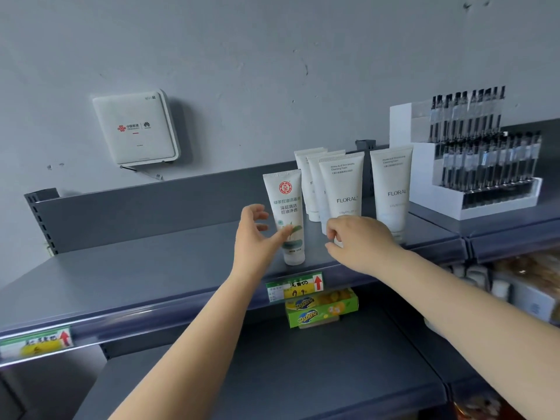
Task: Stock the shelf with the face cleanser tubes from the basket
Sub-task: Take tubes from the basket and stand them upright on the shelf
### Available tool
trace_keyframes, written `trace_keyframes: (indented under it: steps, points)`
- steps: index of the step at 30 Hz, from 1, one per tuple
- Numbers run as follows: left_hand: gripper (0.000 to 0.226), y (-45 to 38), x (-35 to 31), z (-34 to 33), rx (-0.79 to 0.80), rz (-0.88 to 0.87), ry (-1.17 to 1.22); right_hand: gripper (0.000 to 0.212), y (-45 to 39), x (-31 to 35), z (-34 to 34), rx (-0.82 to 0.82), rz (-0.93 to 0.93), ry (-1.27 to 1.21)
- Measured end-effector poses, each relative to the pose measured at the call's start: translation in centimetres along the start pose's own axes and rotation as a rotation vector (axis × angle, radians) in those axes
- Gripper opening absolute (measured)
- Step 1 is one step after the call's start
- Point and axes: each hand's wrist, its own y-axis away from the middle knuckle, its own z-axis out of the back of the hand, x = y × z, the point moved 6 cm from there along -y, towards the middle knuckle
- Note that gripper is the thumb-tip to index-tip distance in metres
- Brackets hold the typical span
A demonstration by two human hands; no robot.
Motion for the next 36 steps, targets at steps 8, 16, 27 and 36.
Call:
trace_keyframes:
  steps: [8, 16, 27, 36]
  points:
    - [0.035, 5.2, -3.9, -3.6, 0.186, -0.730, -0.680, 0.023, 3.4, -0.9, 2.1, 0.001, -0.050, 0.254]
    - [0.039, 10.5, -5.9, -15.4, 0.521, -0.967, -0.807, 0.030, 11.3, -6.6, 4.2, 0.177, -0.275, 0.396]
    - [0.044, 22.7, -8.7, -35.0, 0.925, -0.954, -0.820, 0.048, 31.4, -20.3, 5.8, 0.485, -0.699, 0.494]
    - [0.058, 35.5, -9.9, -46.1, 1.168, -1.093, -0.675, 0.047, 47.5, -26.1, 7.7, 0.585, -1.003, 0.453]
